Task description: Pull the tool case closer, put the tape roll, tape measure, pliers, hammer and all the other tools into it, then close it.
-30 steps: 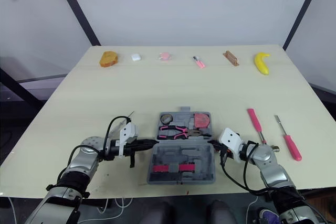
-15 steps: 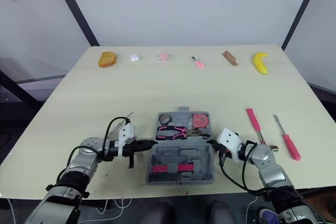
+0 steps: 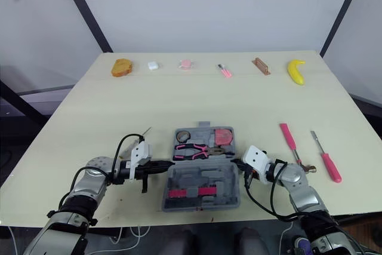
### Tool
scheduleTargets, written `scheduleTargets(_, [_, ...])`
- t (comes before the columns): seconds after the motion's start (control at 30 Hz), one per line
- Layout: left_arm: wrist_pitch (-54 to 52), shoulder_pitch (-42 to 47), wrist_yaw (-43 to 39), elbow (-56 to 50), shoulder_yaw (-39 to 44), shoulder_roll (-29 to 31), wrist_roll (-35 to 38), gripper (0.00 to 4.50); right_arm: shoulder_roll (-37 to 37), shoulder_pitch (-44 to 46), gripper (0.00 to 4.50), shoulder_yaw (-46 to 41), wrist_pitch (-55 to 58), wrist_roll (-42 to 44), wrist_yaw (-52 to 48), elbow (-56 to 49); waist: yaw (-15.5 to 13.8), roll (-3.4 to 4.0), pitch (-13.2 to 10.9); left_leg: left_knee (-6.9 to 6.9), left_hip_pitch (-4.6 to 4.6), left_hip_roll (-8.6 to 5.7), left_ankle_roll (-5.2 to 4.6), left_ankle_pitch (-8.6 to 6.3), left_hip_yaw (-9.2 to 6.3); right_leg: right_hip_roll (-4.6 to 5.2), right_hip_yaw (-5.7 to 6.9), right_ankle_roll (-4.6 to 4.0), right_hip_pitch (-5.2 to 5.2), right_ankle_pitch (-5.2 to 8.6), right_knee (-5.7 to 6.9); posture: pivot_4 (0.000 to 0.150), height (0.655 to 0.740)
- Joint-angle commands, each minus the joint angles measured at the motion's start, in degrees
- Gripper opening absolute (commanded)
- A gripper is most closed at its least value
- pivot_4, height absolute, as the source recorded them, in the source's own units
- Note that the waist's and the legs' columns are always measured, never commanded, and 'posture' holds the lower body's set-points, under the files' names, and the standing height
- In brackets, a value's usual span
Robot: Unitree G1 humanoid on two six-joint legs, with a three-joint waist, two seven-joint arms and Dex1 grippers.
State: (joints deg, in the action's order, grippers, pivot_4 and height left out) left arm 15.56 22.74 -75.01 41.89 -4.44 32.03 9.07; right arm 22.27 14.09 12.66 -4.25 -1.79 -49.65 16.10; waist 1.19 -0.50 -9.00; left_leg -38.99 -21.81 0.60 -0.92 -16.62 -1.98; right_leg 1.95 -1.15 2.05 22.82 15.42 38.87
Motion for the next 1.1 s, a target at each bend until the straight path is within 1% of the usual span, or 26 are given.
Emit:
scheduleTargets(0.03, [1.4,1.3,0.2,0.6,0.6,-0.6,0.2,0.0,-0.9,1.5,0.02,0.6,-2.0,0.2,0.7,-0.5,0.0,0.0,0.0,0.0,0.01,0.0,0.0,0.0,0.0,0.0,0.0,0.0,0.0,0.0,0.01,0.15,0.74])
scheduleTargets(0.37, [0.0,2.9,0.0,-0.7,-0.2,-2.0,-0.2,0.0,-0.5,1.3,0.02,0.6,-2.5,-0.1,1.3,0.9,-0.2,0.0,0.0,0.0,0.0,-0.01,0.0,0.0,0.0,0.01,0.01,0.0,-0.01,0.0,0.02,0.15,0.74])
scheduleTargets(0.63, [-1.0,2.8,-0.9,-2.3,-0.8,-2.8,-0.1,0.0,1.1,0.5,0.02,-0.4,-1.8,0.9,0.7,-0.7,-0.5,0.0,0.0,0.0,-0.02,-0.04,0.0,0.0,0.0,0.05,0.01,0.01,-0.01,-0.01,0.01,0.15,0.74])
scheduleTargets(0.83, [-1.5,4.0,-0.2,-2.3,-1.3,-4.7,-0.5,0.0,2.4,0.0,0.02,-1.3,-1.4,1.5,0.5,-1.8,-0.6,0.0,0.0,-0.01,-0.05,-0.08,0.0,0.0,-0.01,0.08,0.02,0.02,-0.01,-0.01,-0.01,0.15,0.74])
scheduleTargets(1.1, [-1.6,4.6,-0.2,-1.7,-1.5,-5.6,-0.9,0.0,2.8,-0.1,0.02,-2.0,-1.0,1.6,0.4,-2.3,-0.3,-0.01,0.0,-0.03,-0.05,-0.07,0.0,0.0,-0.02,0.05,0.02,0.02,0.0,-0.01,-0.01,0.15,0.74])
